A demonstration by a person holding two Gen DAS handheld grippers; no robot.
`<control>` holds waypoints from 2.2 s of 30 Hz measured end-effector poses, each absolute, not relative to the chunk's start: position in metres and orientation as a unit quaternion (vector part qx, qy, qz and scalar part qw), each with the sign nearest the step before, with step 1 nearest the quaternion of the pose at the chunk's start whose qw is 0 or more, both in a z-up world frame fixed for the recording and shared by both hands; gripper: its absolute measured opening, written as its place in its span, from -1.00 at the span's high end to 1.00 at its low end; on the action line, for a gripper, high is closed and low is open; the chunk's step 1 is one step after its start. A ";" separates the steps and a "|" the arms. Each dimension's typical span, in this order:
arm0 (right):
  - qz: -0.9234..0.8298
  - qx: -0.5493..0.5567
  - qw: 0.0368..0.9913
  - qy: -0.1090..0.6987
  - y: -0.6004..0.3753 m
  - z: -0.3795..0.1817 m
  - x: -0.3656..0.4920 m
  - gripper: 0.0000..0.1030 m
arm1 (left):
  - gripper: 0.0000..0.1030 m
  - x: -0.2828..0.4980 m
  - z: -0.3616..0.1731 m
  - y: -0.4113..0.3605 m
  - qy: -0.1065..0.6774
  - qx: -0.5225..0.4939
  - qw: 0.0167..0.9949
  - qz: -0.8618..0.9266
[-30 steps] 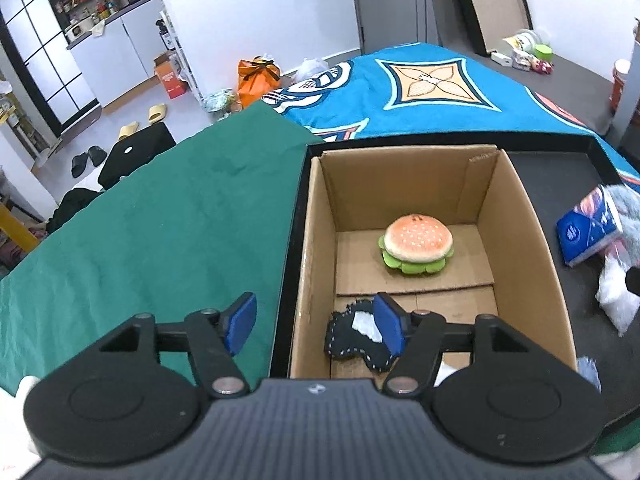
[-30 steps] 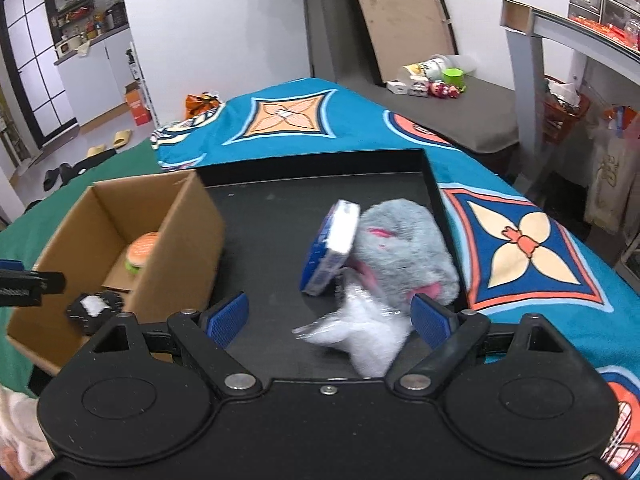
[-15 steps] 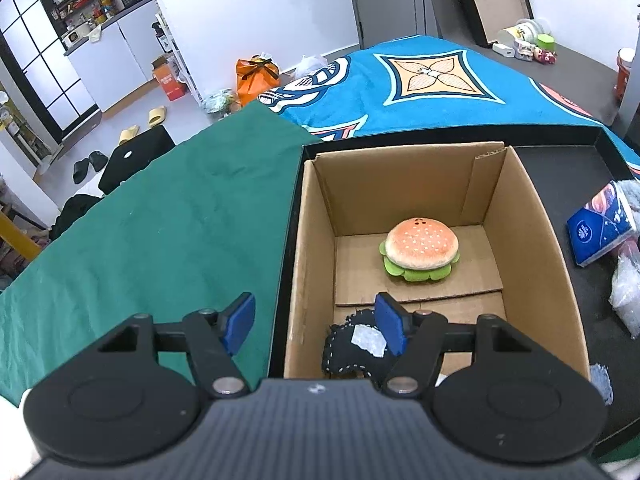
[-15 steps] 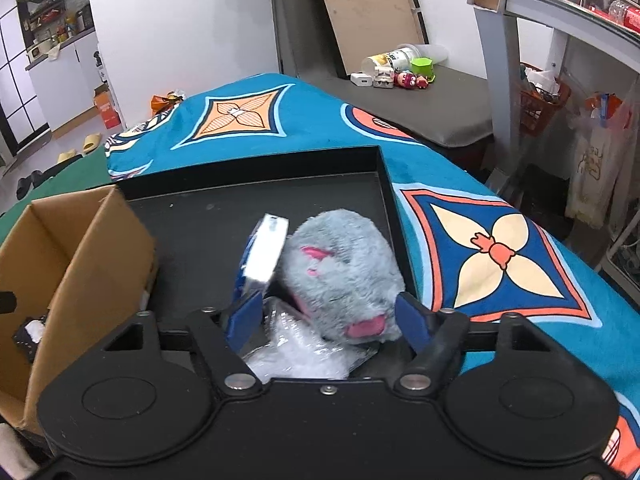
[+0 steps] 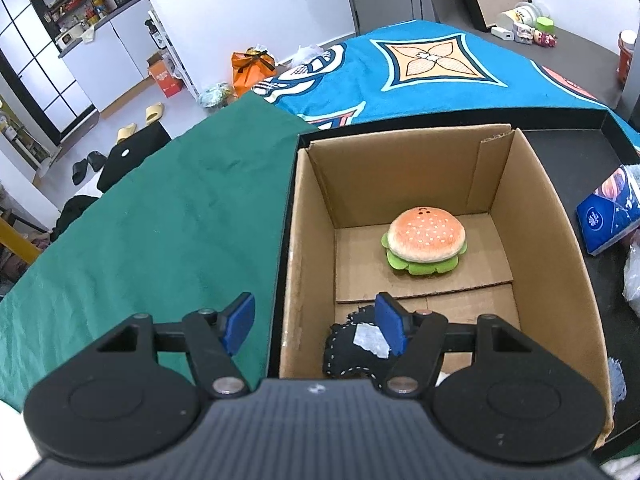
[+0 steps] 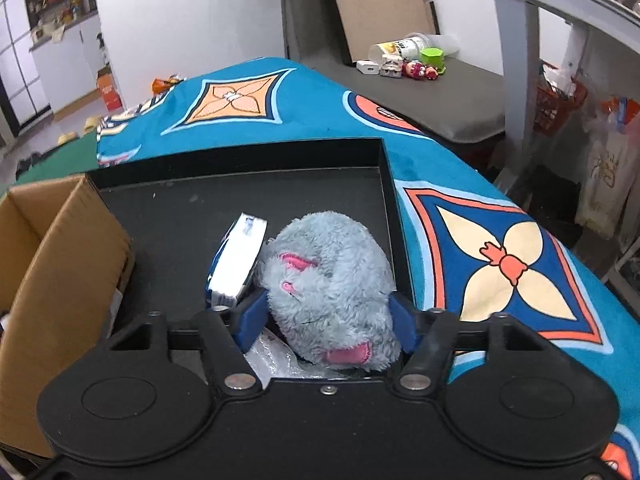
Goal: Organize soft objects
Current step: 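Lower the right gripper onto the grey plush mouse and close on it, then lift the grey plush mouse with the right gripper and carry it over the box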
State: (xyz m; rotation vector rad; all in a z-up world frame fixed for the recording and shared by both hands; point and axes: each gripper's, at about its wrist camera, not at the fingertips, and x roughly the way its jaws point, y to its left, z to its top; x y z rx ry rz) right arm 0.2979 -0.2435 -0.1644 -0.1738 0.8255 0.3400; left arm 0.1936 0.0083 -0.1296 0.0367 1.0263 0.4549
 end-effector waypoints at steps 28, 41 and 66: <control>0.184 -0.065 0.917 0.348 -0.235 -0.106 0.266 0.14 | -0.26 0.174 -0.114 0.009 0.471 0.010 0.859 0.201; 0.219 -0.072 0.916 0.329 -0.207 -0.088 0.240 0.13 | -0.26 0.160 -0.108 0.017 0.470 -0.029 0.863 0.182; 0.276 -0.110 0.903 0.311 -0.122 -0.077 0.208 0.13 | 0.71 0.138 -0.127 0.049 0.488 -0.113 0.856 0.127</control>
